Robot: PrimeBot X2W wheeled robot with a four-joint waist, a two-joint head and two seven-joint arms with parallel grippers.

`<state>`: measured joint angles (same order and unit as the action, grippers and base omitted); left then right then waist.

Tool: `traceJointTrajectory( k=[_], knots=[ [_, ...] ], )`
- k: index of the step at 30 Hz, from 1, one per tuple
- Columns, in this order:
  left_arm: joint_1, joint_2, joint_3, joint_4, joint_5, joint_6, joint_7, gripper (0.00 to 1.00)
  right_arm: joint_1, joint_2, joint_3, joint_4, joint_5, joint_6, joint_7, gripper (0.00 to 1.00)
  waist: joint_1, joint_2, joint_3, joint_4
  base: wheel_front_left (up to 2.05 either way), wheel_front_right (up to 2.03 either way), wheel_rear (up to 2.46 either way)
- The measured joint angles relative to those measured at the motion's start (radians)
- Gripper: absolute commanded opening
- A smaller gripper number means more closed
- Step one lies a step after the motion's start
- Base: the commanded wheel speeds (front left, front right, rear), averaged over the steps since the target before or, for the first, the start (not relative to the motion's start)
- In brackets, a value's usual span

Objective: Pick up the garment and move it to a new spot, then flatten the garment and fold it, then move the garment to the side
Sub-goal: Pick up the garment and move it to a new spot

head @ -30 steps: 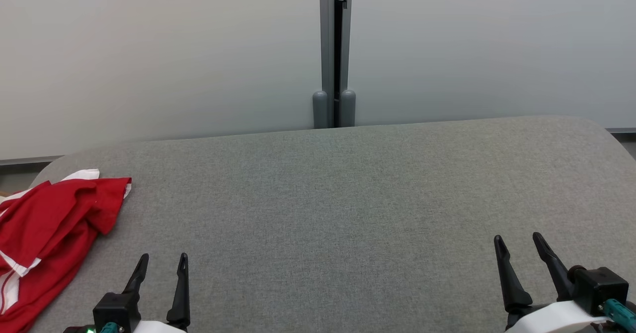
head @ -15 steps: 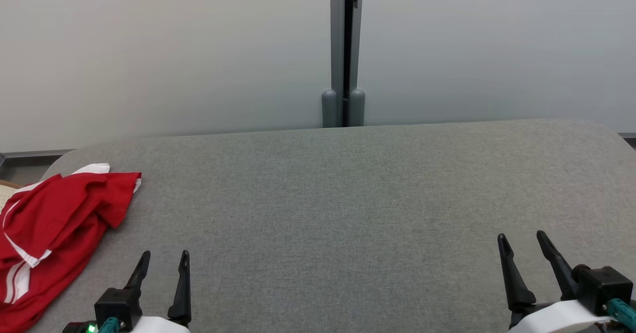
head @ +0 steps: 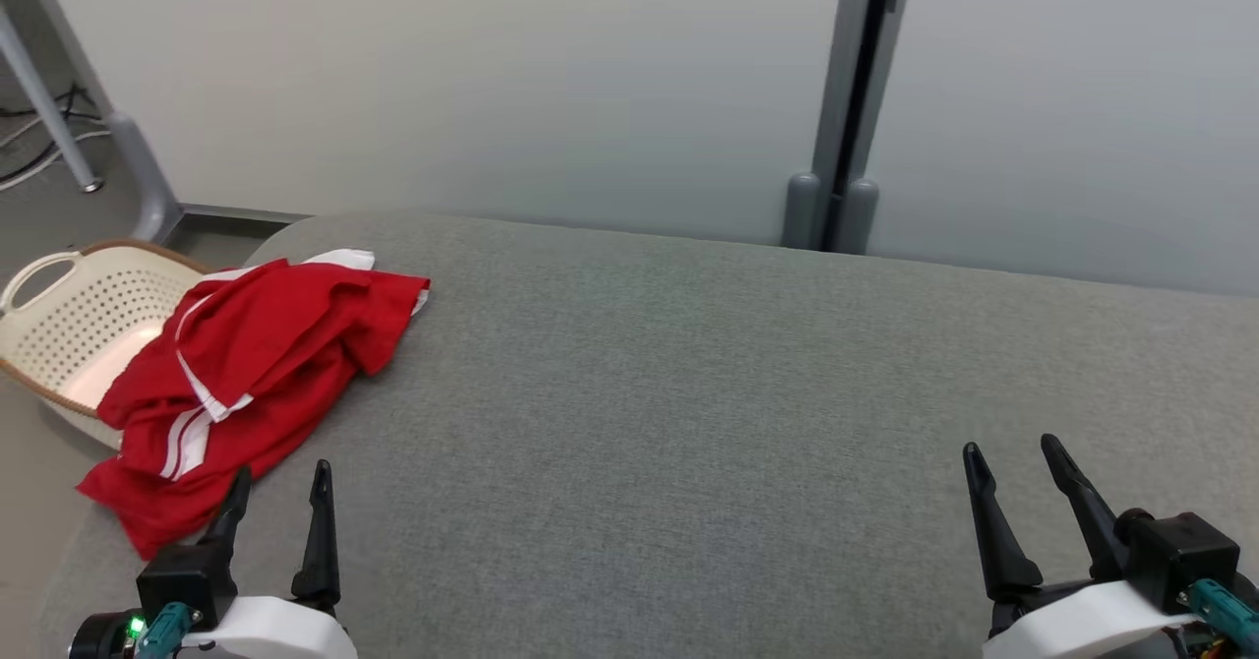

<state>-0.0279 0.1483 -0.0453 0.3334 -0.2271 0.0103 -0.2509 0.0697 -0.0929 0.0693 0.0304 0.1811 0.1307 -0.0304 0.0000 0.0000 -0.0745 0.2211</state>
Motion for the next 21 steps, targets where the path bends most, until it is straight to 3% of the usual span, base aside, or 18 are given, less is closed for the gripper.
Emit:
traceJointTrajectory(
  k=[9,21],
  knots=[
    [0.001,0.028,0.010,-0.021,-0.006,0.007,0.004,1.00,-0.009,0.007,0.007,0.010,-0.006,0.000,0.000,1.00,0.0000,0.0000,0.004,0.104,0.00,0.00,0.00],
    [-0.002,0.035,-0.002,-0.024,-0.012,0.008,0.004,1.00,-0.013,0.010,0.010,0.015,-0.006,0.000,-0.004,1.00,0.0000,0.0000,0.011,0.118,0.00,0.00,0.00]
  ],
)
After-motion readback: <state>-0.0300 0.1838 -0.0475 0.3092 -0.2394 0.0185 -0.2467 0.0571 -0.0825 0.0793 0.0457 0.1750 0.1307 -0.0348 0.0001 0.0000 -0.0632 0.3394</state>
